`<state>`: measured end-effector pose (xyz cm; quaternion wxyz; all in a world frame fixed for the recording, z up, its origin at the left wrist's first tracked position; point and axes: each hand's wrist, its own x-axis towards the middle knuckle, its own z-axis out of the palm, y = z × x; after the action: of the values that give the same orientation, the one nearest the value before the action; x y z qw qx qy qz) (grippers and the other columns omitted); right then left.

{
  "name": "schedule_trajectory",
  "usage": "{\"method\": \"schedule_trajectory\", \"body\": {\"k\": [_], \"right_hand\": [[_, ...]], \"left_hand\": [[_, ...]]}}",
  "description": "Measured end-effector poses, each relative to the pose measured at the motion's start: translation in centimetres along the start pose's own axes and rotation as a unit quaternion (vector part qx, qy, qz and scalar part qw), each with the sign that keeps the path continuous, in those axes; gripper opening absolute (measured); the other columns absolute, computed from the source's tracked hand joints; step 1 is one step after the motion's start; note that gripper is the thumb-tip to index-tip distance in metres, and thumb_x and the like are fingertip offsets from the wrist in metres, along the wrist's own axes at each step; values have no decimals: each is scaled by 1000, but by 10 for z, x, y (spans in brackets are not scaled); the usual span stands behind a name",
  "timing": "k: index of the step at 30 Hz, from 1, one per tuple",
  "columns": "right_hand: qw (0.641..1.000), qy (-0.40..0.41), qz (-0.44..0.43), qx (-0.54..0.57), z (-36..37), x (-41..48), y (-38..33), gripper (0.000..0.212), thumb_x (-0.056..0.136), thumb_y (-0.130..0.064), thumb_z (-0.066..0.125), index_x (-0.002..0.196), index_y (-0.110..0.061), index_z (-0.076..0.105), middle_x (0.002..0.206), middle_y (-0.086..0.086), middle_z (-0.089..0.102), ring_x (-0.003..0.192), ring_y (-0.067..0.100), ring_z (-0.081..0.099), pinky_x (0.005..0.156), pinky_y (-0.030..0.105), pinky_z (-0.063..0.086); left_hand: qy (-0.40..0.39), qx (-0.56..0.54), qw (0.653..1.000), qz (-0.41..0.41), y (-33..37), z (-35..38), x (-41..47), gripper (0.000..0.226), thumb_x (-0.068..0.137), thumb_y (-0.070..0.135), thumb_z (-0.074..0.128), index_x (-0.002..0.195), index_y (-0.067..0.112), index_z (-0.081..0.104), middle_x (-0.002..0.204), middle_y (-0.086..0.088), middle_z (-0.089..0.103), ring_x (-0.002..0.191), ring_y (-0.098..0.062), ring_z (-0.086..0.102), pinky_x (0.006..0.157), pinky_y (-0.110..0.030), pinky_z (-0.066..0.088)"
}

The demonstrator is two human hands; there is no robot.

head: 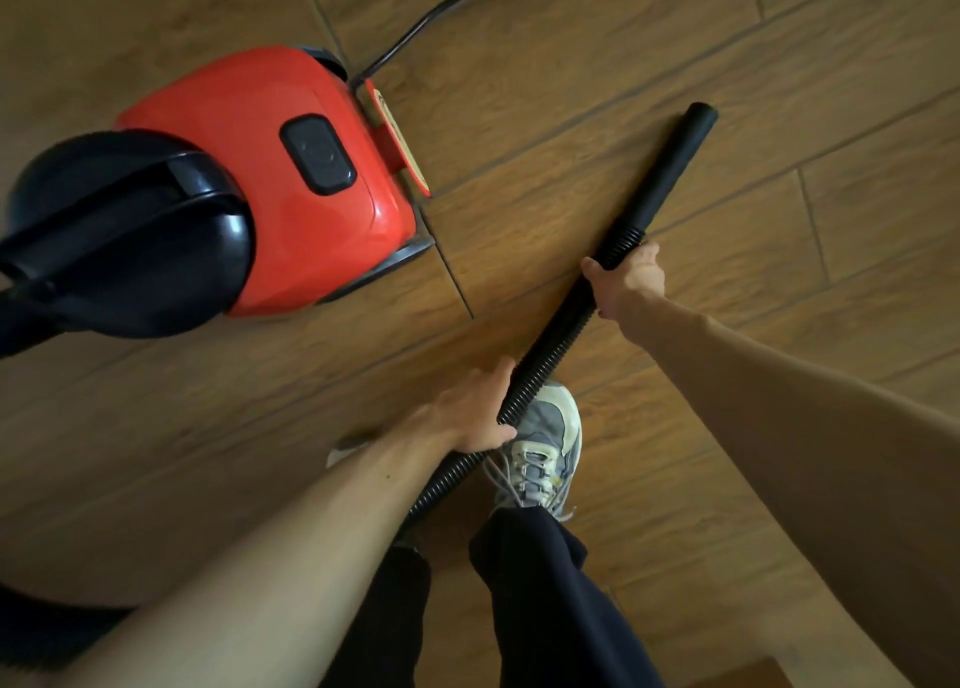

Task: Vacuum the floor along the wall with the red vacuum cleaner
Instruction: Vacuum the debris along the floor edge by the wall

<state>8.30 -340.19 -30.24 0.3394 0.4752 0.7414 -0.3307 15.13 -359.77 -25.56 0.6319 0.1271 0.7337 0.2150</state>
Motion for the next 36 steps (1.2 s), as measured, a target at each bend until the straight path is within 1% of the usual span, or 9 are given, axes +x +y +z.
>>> {"method": "schedule_trajectory", "body": {"k": [8, 11, 15, 17, 19, 22, 24, 32, 36], "right_hand": [[999, 13, -33, 32, -26, -44, -13, 52, 87, -27, 70, 122, -9, 37, 118, 18, 57, 106, 36, 63, 88, 52, 57], [997, 18, -49, 53, -47, -81, -24, 49, 85, -25, 71, 118, -10, 37, 110, 13, 58, 103, 35, 64, 87, 49, 57], [993, 32, -108, 43, -74, -140, -49, 41, 86, -22, 69, 107, -18, 34, 83, -5, 52, 85, 26, 59, 71, 31, 46], [988, 20, -147, 34, -86, -172, -65, 42, 85, -18, 68, 108, -20, 34, 82, -7, 52, 79, 23, 58, 69, 31, 45], [981, 0, -194, 24, -95, -202, -81, 45, 84, -14, 68, 114, -19, 36, 84, -5, 54, 79, 23, 59, 70, 34, 48], [966, -23, -257, 11, -105, -242, -105, 46, 83, -11, 68, 117, -20, 37, 85, -6, 57, 75, 19, 60, 71, 35, 50], [956, -38, -290, -5, -107, -265, -118, 49, 82, -11, 67, 121, -20, 38, 86, -8, 58, 77, 18, 61, 73, 37, 52], [921, -75, -375, -71, -80, -339, -153, 60, 83, -20, 67, 133, -25, 35, 88, -12, 60, 81, 19, 64, 81, 46, 56], [890, -92, -429, -123, -55, -377, -166, 74, 81, -21, 68, 142, -32, 27, 87, -16, 58, 80, 19, 62, 75, 36, 50]], "left_hand": [[31, -27, 999, 7, 11, -2, -46, 71, 86, 15, 70, 142, 12, 27, 100, -8, 58, 84, -30, 61, 75, -46, 52], [47, -31, 998, 15, 25, -7, -83, 73, 84, 17, 71, 143, 15, 27, 92, 3, 52, 80, -23, 54, 67, -36, 44], [60, -47, 997, 22, 49, -19, -142, 73, 85, 16, 67, 144, 20, 24, 116, -5, 56, 94, -26, 57, 80, -38, 50], [67, -33, 997, 16, 61, -21, -169, 67, 85, 19, 66, 137, 21, 25, 114, -10, 58, 94, -29, 60, 82, -43, 52], [68, -43, 997, -2, 71, -21, -193, 66, 87, 20, 65, 138, 19, 24, 108, -9, 54, 91, -28, 58, 76, -38, 49], [75, -54, 996, -21, 75, -24, -221, 75, 89, 25, 64, 149, 17, 20, 128, -17, 52, 111, -33, 57, 89, -40, 50], [93, -74, 993, -16, 71, -27, -238, 76, 88, 28, 67, 149, 18, 22, 134, -11, 52, 118, -30, 55, 90, -38, 47], [165, -177, 970, 15, 45, -24, -305, 56, 86, 35, 69, 132, 28, 36, 107, 9, 52, 96, -13, 52, 75, -27, 38], [201, -196, 960, 14, 27, -17, -338, 48, 89, 35, 68, 127, 23, 41, 92, 17, 46, 90, -10, 47, 77, -25, 35]]}}
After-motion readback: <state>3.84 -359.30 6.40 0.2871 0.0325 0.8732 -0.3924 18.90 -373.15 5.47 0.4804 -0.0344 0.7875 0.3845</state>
